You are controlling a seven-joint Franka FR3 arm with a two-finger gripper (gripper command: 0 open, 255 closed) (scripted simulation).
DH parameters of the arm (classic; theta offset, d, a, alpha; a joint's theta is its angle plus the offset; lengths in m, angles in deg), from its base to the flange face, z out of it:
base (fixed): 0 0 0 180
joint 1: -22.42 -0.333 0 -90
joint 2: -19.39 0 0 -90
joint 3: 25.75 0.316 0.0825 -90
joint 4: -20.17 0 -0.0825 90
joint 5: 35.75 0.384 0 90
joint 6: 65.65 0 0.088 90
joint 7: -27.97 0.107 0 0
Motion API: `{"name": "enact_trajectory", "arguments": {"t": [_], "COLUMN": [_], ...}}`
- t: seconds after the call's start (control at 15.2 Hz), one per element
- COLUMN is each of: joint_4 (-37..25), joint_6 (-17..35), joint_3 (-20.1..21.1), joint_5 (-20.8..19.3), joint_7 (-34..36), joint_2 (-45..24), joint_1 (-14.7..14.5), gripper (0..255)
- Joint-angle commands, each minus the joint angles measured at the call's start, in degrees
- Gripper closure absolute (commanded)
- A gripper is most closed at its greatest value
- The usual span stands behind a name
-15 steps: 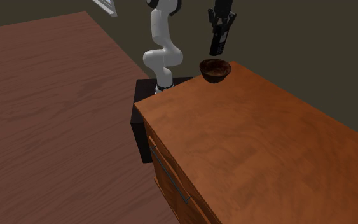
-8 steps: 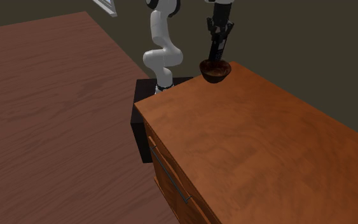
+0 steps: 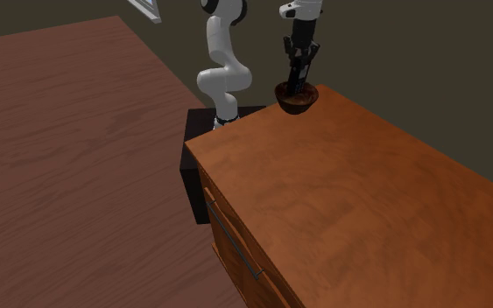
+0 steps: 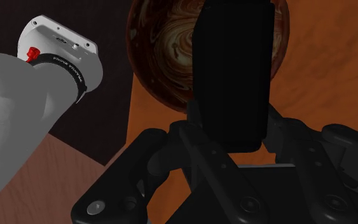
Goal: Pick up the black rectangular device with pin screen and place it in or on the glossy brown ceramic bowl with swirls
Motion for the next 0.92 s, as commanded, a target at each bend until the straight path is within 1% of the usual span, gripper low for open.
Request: {"name": "enact_trajectory", "arguments": {"t": [0.0,0.46,0.53,0.86], "joint_4": [0.94,0.93,0.93,0.94], "joint_6": [0.64,0.64,0.64,0.64], "joint_3": [0.16,0.16,0.16,0.16], "joint_5": [0.2,0.2,0.2,0.2], "joint_7": [-0.08,-0.09,-0.09,-0.09], "joint_2": [0.35,0.35,0.35,0.35], "joint_1": [-0.12,-0.11,-0.11,-0.12], "gripper": [255,255,0,0]}}
